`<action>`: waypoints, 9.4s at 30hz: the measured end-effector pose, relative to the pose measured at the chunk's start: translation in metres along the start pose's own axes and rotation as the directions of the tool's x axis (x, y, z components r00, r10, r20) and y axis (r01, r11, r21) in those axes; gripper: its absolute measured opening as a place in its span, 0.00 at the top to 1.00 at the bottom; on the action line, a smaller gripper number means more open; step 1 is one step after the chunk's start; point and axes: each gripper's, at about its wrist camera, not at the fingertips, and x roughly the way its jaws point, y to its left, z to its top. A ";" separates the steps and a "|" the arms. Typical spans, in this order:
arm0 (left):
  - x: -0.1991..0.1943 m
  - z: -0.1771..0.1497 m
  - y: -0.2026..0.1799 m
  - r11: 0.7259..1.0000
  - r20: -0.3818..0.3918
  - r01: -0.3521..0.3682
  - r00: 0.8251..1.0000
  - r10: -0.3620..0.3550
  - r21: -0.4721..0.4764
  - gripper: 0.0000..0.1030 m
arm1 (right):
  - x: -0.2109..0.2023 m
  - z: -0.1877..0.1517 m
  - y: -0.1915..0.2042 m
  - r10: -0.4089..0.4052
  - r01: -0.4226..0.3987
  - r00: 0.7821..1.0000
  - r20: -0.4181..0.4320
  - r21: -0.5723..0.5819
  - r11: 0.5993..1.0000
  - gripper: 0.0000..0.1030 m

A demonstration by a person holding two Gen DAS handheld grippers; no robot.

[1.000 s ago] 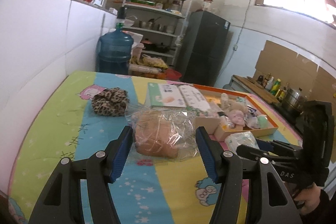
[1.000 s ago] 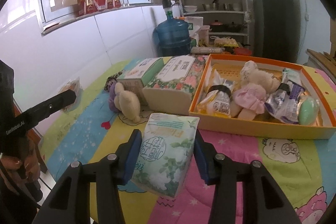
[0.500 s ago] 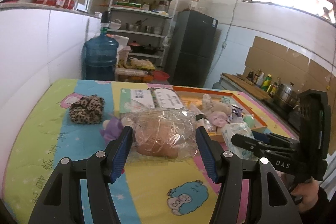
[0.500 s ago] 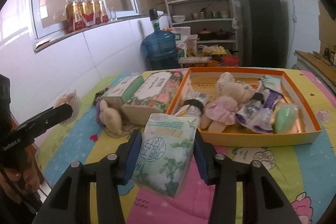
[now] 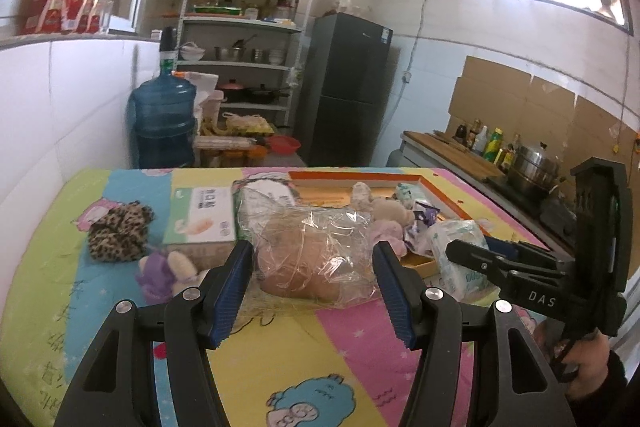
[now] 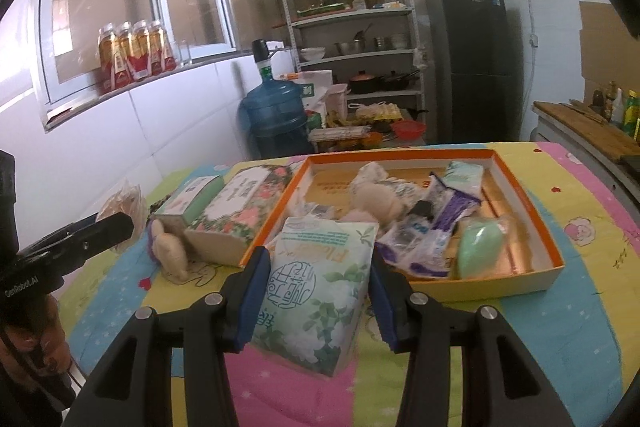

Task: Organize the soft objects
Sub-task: 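Carry the bagged bun and tissue pack over the orange-rimmed box, then lower the bagged bun with the left tool while the right tool lowers the tissue pack, then open both tools releasing the items and move back toward the quilt, then grasp the leopard-print scrunchie with the left tool while the right tool grasps the plush toy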

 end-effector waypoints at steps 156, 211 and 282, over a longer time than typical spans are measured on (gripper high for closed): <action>0.112 0.069 -0.056 0.985 -0.071 -0.171 0.983 0.170 -0.002 0.28 | 0.050 0.091 -0.068 0.048 -0.055 0.995 -0.083 -0.085 0.995 0.35; -0.054 -0.012 0.111 0.885 -0.013 -0.382 0.920 0.392 -0.266 0.28 | 0.063 0.010 0.126 0.242 -0.279 0.951 -0.191 -0.198 0.940 0.35; 0.093 0.013 0.232 0.907 -0.157 -0.263 0.962 0.222 -0.328 0.95 | 0.151 -0.013 0.169 0.425 -0.500 0.841 -0.335 -0.179 0.847 0.67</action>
